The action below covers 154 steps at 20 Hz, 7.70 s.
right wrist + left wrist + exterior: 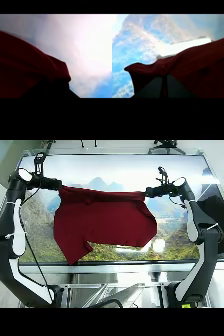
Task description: Fold the shirts.
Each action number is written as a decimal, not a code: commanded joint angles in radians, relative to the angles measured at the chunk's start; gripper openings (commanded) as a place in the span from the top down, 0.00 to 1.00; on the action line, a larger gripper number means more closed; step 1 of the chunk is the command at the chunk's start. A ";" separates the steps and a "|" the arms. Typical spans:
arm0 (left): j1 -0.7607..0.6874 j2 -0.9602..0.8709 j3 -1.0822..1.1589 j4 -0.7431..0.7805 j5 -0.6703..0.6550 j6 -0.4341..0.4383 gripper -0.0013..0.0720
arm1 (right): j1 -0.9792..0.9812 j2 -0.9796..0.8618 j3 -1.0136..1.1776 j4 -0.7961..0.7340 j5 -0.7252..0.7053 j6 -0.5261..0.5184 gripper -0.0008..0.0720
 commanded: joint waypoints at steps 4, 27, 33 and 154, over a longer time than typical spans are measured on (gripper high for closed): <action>0.056 -0.086 0.098 0.013 -0.137 -0.029 0.97 | -0.079 0.034 0.040 0.009 0.214 -0.025 0.96; 0.095 -0.085 0.128 0.060 -0.392 -0.157 0.09 | -0.101 0.128 -0.064 -0.124 0.356 0.066 0.39; 0.225 0.130 -0.278 0.050 -0.550 -0.263 0.09 | -0.185 0.243 -0.159 -0.121 0.547 0.107 0.47; -0.644 -0.123 -0.238 -0.188 0.119 -0.298 0.97 | -0.137 0.445 -0.259 0.468 0.558 -0.033 0.96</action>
